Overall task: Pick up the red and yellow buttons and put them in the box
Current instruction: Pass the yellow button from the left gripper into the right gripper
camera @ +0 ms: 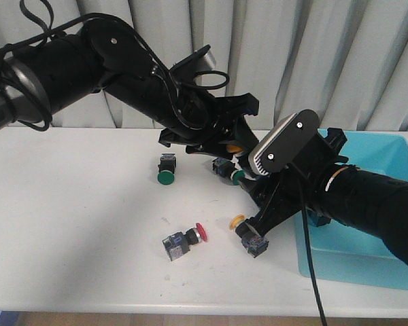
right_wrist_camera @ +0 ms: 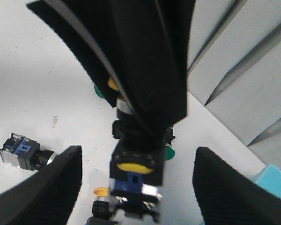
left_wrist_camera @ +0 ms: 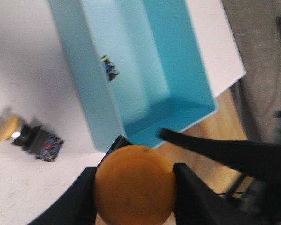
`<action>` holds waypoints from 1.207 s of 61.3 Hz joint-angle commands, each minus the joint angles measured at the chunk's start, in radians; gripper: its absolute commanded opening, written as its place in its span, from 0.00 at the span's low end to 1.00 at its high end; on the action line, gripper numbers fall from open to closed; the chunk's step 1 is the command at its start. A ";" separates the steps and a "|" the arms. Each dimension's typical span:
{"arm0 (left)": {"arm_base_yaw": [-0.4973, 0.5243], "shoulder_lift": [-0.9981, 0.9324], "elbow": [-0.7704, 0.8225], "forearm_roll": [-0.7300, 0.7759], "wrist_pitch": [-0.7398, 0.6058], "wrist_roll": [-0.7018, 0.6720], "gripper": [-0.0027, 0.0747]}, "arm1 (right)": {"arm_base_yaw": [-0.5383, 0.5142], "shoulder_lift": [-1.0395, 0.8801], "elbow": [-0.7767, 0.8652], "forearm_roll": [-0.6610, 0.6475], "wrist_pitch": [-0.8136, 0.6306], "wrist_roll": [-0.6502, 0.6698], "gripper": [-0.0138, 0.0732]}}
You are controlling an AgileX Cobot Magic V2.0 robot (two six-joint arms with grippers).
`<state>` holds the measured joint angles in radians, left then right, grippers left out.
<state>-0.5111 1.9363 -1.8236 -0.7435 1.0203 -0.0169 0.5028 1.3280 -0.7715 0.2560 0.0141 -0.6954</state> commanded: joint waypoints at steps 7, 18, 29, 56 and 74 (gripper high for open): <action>0.003 -0.081 -0.032 -0.180 0.013 0.080 0.03 | -0.001 -0.002 -0.028 0.034 -0.092 0.001 0.72; 0.003 -0.079 -0.032 -0.180 0.064 0.080 0.03 | -0.001 -0.004 -0.028 0.061 -0.116 0.001 0.60; 0.003 -0.079 -0.032 -0.178 0.070 0.081 0.03 | -0.001 -0.004 -0.028 0.072 -0.108 0.001 0.28; 0.002 -0.077 -0.032 -0.167 0.032 0.402 0.37 | -0.001 -0.005 -0.028 0.082 -0.102 0.001 0.15; 0.002 -0.077 -0.032 -0.170 0.039 0.402 0.78 | -0.002 -0.005 -0.028 0.087 -0.108 0.001 0.16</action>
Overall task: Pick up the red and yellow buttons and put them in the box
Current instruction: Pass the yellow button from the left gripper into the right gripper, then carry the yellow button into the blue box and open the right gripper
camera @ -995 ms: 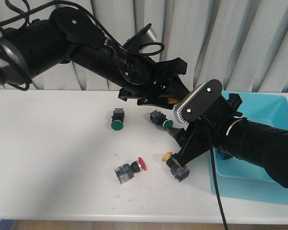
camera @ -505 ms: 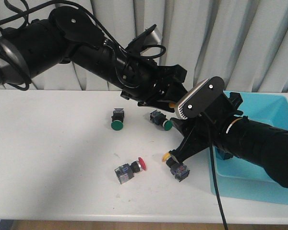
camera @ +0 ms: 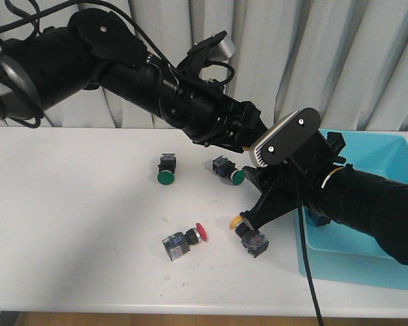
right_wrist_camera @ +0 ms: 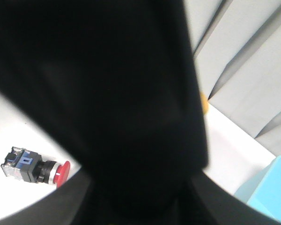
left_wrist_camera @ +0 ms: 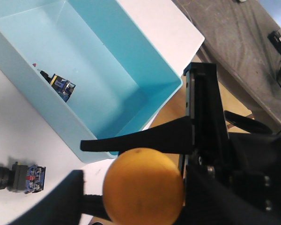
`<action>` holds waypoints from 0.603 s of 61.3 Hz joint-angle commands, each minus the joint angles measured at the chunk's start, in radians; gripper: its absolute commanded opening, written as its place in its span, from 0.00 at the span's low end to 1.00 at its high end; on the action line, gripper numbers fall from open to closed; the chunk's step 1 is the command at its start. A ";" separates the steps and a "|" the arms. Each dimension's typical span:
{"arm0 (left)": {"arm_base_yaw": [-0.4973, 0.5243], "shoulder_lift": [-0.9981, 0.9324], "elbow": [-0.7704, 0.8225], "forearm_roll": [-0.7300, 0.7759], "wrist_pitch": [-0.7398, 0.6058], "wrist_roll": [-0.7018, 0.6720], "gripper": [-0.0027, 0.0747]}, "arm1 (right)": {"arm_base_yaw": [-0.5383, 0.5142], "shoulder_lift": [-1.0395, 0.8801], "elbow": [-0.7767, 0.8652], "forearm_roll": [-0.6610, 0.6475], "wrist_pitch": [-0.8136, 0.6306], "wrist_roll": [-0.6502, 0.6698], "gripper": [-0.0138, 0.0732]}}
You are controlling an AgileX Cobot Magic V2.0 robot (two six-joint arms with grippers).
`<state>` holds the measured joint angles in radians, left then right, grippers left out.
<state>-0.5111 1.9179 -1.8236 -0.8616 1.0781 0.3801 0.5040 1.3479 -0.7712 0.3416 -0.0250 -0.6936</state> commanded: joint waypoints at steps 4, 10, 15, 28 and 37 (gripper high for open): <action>0.002 -0.058 -0.032 -0.054 0.000 0.005 0.83 | -0.004 -0.025 -0.029 0.003 -0.074 -0.002 0.16; 0.002 -0.060 -0.032 -0.054 0.026 0.006 0.84 | -0.032 -0.029 -0.029 0.009 -0.078 -0.006 0.16; 0.004 -0.064 -0.032 -0.052 0.045 0.021 0.82 | -0.079 -0.035 -0.029 0.032 -0.077 -0.006 0.16; 0.014 -0.094 -0.046 0.047 -0.005 0.066 0.69 | -0.250 -0.112 -0.029 0.133 -0.053 -0.009 0.16; 0.014 -0.142 -0.096 0.292 -0.083 0.036 0.47 | -0.353 -0.190 -0.042 0.134 0.002 -0.009 0.16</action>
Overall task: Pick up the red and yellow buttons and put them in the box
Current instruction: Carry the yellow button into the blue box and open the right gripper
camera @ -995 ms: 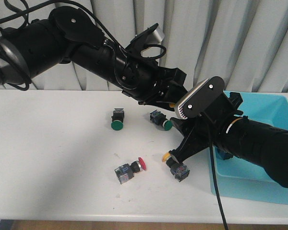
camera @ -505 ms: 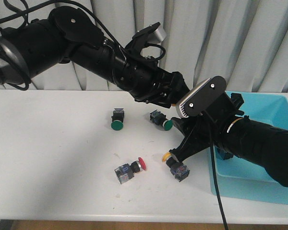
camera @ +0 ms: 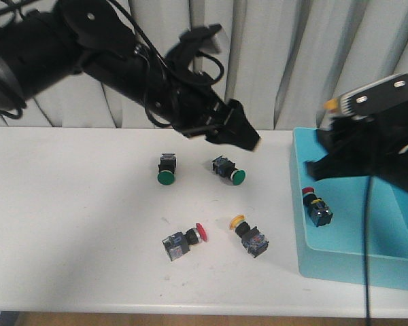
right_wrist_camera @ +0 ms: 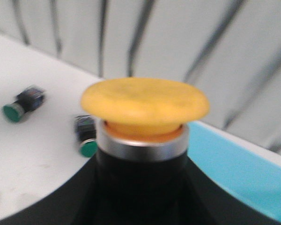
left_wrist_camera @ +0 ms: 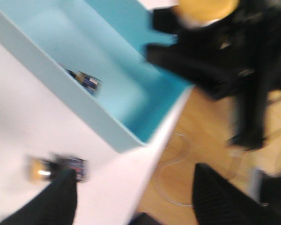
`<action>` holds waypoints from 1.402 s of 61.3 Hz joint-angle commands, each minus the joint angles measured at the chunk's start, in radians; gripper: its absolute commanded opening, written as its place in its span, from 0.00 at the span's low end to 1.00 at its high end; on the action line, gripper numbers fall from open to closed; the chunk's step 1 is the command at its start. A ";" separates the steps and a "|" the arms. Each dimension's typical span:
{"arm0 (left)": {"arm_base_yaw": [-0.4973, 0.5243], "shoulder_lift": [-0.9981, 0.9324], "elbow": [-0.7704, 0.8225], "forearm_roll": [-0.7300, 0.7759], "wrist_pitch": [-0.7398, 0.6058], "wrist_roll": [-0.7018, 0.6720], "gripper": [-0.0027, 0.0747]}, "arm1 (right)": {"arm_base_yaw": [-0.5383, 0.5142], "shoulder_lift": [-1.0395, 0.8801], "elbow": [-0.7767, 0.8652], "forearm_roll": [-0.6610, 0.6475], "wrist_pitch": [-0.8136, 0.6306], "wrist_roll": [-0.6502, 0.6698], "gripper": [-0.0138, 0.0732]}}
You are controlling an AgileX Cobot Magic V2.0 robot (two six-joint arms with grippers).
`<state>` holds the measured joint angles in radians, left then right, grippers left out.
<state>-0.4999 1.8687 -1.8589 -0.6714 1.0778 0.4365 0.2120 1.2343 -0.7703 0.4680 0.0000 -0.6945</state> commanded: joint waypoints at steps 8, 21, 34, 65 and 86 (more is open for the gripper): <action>0.003 -0.142 -0.101 0.329 -0.115 -0.072 0.21 | -0.141 -0.110 -0.086 0.008 0.064 -0.008 0.16; 0.003 -0.201 -0.099 0.590 -0.146 -0.209 0.02 | -0.284 -0.046 -0.150 0.008 0.130 0.047 0.16; 0.003 -0.199 -0.096 0.696 -0.098 -0.251 0.02 | -0.400 0.185 -0.207 0.007 0.228 0.120 0.17; 0.003 -0.199 -0.096 0.694 -0.089 -0.251 0.03 | -0.397 0.669 -0.421 -0.105 0.476 0.190 0.24; 0.003 -0.199 -0.096 0.693 -0.089 -0.251 0.03 | -0.397 0.768 -0.539 -0.232 0.585 0.300 0.64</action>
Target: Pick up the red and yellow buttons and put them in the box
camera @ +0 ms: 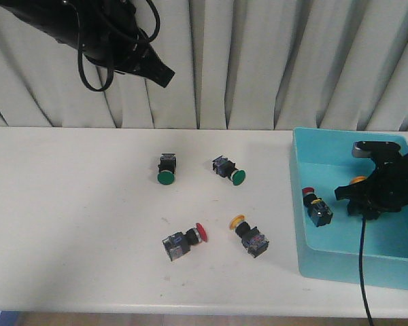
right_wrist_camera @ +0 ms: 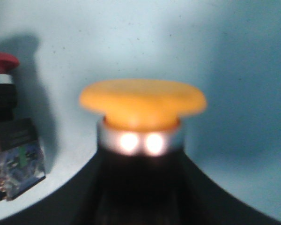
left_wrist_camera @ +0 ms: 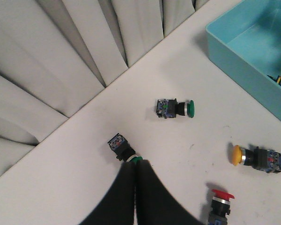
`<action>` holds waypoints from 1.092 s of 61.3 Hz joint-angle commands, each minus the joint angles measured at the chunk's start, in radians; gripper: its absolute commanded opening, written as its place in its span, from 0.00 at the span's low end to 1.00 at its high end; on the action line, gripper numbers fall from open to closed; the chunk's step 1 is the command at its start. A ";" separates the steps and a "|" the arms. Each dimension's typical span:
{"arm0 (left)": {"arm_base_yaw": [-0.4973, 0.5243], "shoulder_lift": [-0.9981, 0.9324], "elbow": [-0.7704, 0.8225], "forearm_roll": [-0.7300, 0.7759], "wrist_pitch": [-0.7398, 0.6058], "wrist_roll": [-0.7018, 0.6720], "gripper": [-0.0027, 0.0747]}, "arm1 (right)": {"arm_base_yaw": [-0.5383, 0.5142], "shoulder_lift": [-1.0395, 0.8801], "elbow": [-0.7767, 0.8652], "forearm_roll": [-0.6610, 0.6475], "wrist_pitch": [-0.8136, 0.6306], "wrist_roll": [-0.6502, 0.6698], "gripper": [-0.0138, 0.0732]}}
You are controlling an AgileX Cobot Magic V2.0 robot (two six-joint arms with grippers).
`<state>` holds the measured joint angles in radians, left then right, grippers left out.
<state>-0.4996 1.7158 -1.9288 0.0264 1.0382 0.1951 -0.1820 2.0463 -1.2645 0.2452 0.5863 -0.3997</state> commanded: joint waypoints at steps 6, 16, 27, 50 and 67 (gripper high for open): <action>0.003 -0.046 -0.026 -0.006 -0.049 -0.010 0.03 | -0.003 -0.047 -0.050 -0.005 -0.015 0.004 0.74; 0.003 -0.046 -0.026 -0.006 -0.045 -0.011 0.03 | -0.003 -0.090 -0.083 0.002 0.040 0.004 0.78; 0.003 -0.046 -0.026 -0.006 -0.054 -0.012 0.03 | -0.003 -0.281 -0.094 0.042 0.060 0.000 0.76; 0.003 -0.046 -0.026 -0.006 -0.074 -0.063 0.03 | -0.003 -0.830 -0.094 0.327 0.051 -0.182 0.55; 0.003 -0.046 -0.026 -0.006 -0.076 -0.063 0.03 | 0.024 -1.102 0.092 0.391 -0.094 -0.251 0.15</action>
<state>-0.4996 1.7158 -1.9288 0.0255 1.0261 0.1428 -0.1771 0.9909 -1.2068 0.6128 0.5968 -0.6262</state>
